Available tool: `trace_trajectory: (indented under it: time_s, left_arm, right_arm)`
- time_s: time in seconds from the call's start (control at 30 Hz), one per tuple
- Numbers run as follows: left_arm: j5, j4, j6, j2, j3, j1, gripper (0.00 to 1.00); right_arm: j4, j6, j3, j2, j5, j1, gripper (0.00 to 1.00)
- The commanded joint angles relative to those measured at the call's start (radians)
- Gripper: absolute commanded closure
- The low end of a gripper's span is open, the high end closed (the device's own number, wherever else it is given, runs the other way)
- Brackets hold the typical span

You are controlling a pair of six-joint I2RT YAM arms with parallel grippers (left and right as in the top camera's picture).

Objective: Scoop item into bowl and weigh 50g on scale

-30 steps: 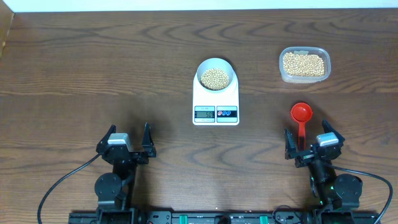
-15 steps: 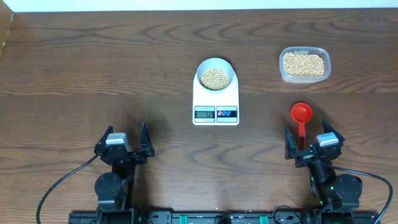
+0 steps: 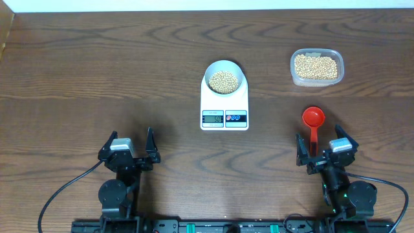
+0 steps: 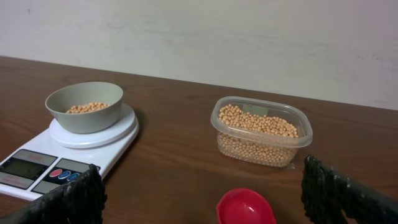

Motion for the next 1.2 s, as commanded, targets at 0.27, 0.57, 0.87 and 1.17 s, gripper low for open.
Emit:
trace_trajectory:
  time_s: [0.27,0.57,0.87,1.17]
  left_arm:
    - [-0.010,-0.040,0.013,-0.006,-0.015,0.002,0.04]
    - [-0.010,-0.040,0.013,-0.006,-0.015,0.002,0.04]
    - [-0.010,-0.040,0.013,-0.006,-0.015,0.002,0.04]
    - [-0.010,-0.040,0.013,-0.006,-0.015,0.002,0.04]
  right_arm:
    - [-0.005,-0.010,-0.002,-0.006,0.004,0.005,0.01]
    - [-0.005,-0.010,-0.002,-0.006,0.004,0.005,0.01]
    - [-0.002,-0.010,-0.002,-0.006,-0.016,0.005,0.01]
    - [-0.003,0.130,-0.002,-0.006,0.087,0.004,0.01]
